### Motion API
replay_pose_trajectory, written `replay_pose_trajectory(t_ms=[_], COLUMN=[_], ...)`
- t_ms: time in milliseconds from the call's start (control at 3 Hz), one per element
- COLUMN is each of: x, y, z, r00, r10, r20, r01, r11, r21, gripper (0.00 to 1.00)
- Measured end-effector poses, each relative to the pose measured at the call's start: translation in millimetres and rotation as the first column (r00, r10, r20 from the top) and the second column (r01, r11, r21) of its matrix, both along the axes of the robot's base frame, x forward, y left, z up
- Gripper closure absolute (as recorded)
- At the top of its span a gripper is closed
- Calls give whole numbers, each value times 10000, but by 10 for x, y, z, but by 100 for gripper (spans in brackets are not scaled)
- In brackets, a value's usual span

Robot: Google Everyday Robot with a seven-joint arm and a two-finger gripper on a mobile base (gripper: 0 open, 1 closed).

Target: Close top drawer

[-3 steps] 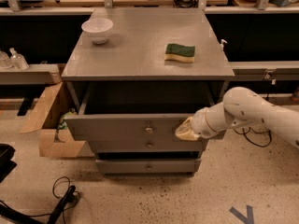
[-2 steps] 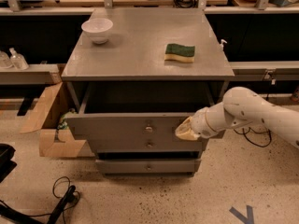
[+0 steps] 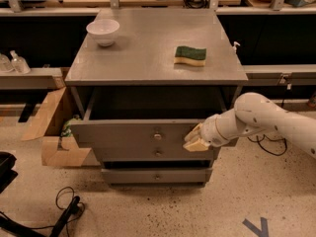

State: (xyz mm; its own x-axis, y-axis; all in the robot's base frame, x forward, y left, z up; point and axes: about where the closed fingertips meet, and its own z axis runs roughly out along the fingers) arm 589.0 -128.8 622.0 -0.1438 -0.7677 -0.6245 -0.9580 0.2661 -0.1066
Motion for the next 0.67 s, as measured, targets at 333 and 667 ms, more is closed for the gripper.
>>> replay_pose_trajectory(t_ms=[333,667], x=[-4,-13], y=[18,25], z=[-13,-19], r00=[10000,10000], r10=[31,46], r20=[-25,-37], r01=[-31,-46], r11=[10000,10000], r21=[8,12], gripper=[5,0])
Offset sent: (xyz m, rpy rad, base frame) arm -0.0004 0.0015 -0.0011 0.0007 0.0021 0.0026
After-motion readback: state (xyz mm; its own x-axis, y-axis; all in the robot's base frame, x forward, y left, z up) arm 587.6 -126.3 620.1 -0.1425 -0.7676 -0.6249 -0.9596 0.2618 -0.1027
